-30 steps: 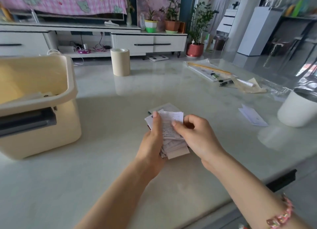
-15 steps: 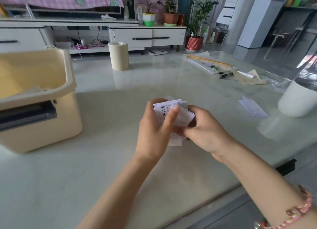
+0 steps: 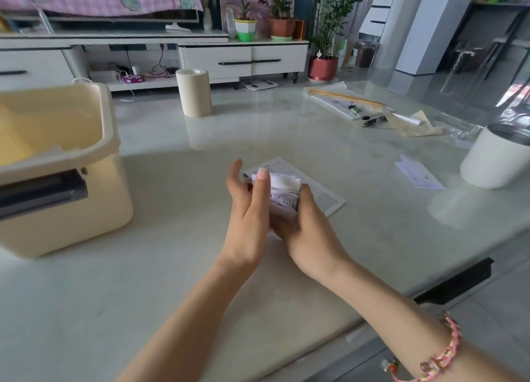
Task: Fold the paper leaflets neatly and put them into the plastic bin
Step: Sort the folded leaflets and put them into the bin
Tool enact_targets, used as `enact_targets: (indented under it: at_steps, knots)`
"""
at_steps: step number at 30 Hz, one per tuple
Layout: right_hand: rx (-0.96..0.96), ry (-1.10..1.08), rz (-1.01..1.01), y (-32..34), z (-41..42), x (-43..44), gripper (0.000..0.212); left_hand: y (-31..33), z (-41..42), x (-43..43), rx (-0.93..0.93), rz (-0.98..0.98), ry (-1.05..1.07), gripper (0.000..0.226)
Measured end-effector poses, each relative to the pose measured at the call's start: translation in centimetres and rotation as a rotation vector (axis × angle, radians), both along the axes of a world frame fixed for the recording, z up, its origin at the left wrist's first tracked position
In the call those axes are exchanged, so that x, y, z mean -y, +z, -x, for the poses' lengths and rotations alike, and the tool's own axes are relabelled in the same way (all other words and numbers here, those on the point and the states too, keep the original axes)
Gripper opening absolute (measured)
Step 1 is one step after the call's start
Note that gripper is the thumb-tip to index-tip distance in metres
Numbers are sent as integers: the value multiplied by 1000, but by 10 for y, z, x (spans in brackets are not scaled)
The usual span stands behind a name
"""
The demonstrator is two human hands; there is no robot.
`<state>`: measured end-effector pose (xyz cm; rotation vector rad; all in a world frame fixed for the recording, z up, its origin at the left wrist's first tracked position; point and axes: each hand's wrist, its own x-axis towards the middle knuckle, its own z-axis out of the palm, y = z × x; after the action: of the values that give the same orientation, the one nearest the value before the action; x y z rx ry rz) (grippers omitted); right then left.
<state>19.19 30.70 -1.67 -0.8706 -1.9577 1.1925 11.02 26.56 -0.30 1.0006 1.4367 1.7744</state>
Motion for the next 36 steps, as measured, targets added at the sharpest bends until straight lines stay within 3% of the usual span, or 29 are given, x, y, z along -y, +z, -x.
enact_targets:
  at_steps: [4,6,8,11,15,18,22,23,25,27,32,36]
  knots:
    - [-162,26,178,16,-6,-6,31,6,9,1,74,-2,-18,50]
    - [-210,112,314,25,-10,-6,33,8,13,1,109,53,-141,51]
    - [-162,183,373,26,-13,-7,36,9,13,3,151,133,-268,35]
    - [-91,268,464,24,-17,-11,36,6,10,5,162,201,-281,26]
    - [-32,310,514,29,-18,-14,32,2,5,5,11,75,-162,17]
    - [-7,274,463,30,-10,-13,21,0,5,2,-36,-43,-43,8]
    - [69,73,357,32,-22,-30,10,-3,7,-5,246,-53,-37,14]
    - [88,-82,254,31,-29,-41,10,-3,8,-5,321,-32,-39,13]
    - [258,-489,-156,27,-50,-66,4,-4,9,-7,430,-9,-42,11]
    - [505,-743,-433,23,-76,-86,21,-5,9,-8,492,13,-37,11]
    - [894,-689,-256,2,-119,-122,49,-8,9,-12,494,28,-47,10]
    - [963,-645,-172,-4,-125,-133,64,-7,10,-12,483,42,-58,9]
